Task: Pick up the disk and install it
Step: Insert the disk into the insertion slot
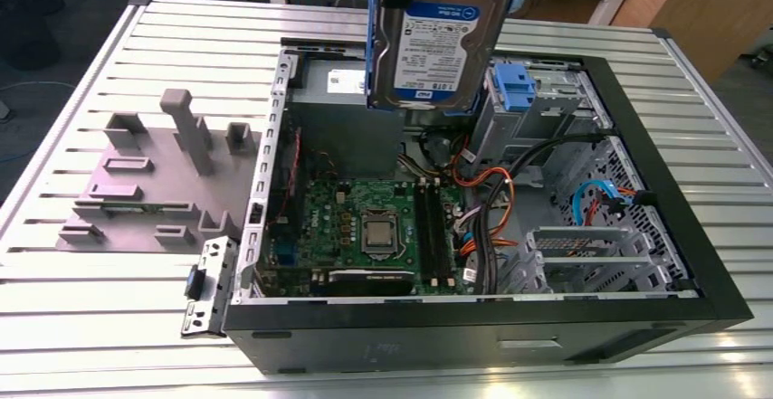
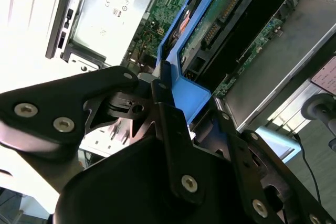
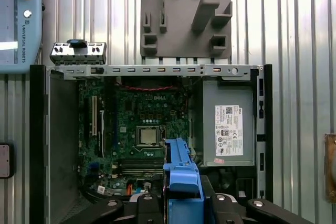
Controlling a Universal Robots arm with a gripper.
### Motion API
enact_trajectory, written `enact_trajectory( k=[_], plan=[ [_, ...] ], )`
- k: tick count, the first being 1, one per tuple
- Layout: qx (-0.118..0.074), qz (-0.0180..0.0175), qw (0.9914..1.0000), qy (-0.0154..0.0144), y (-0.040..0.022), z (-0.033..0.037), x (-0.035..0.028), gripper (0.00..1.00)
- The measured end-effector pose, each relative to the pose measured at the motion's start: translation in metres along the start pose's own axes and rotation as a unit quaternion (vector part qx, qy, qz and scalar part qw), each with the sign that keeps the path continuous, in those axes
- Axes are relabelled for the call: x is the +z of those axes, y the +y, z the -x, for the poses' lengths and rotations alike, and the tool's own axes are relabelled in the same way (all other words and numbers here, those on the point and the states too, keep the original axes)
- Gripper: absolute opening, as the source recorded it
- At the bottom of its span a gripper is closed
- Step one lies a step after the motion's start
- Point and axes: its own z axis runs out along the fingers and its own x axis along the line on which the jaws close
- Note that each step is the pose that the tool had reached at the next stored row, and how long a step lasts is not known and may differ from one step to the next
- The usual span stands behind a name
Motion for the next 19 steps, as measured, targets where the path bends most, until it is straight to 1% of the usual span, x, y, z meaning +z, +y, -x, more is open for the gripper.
enact_trajectory(
  k=[4, 19],
  plan=[
    [0.0, 0.0, 1.0, 0.0008, -0.0002, -0.0052, -0.0001, 0.36],
    [0.0, -0.0002, 0.99998, 0.0064, -0.0008, -0.027, -0.0001, 0.36]
  ],
)
